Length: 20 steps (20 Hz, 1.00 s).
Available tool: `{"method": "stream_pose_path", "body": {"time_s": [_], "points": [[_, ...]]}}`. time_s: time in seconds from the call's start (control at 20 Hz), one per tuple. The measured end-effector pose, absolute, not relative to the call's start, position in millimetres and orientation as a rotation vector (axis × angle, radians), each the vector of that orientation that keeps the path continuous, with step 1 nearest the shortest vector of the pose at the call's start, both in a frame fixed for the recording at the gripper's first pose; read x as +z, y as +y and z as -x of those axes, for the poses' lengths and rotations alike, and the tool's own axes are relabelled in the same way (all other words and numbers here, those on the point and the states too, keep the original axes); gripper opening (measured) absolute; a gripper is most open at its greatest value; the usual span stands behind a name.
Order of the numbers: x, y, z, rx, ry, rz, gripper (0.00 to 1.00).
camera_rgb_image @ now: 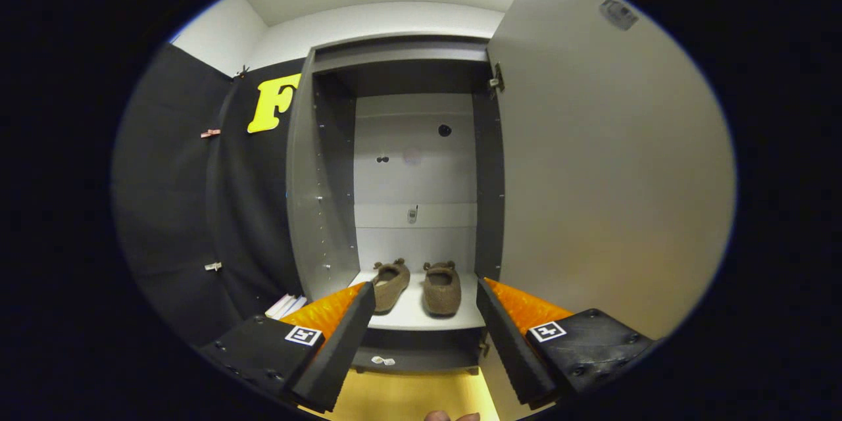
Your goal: Open the shoe cabinet door, grab the shoes and put them into the shoe cabinet, then close the shoe cabinet door.
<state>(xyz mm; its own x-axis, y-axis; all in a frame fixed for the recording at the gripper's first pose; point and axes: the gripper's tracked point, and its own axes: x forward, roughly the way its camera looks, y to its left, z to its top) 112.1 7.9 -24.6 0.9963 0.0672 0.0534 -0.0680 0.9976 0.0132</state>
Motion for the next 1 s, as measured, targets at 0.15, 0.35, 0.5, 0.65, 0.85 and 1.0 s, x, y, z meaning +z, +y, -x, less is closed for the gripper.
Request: {"method": "stream_pose_path", "body": {"time_s": [0.15,0.35,0.5,0.65,0.85,1.0], "points": [[-27,-8,-67,0.079,-0.062,0.009,0.98],[-27,-23,-19,0.135,-0.057,0.01,0.98],[-20,-43,15,0.195,-0.058,-0.019,0.98],[-15,-73,39,0.201,-0.061,-0.036,0.98],[-15,-136,56,0.077,-0.063,-0.033,0.98],[-10,-183,55,-0.014,-0.074,-0.043,0.98]]}}
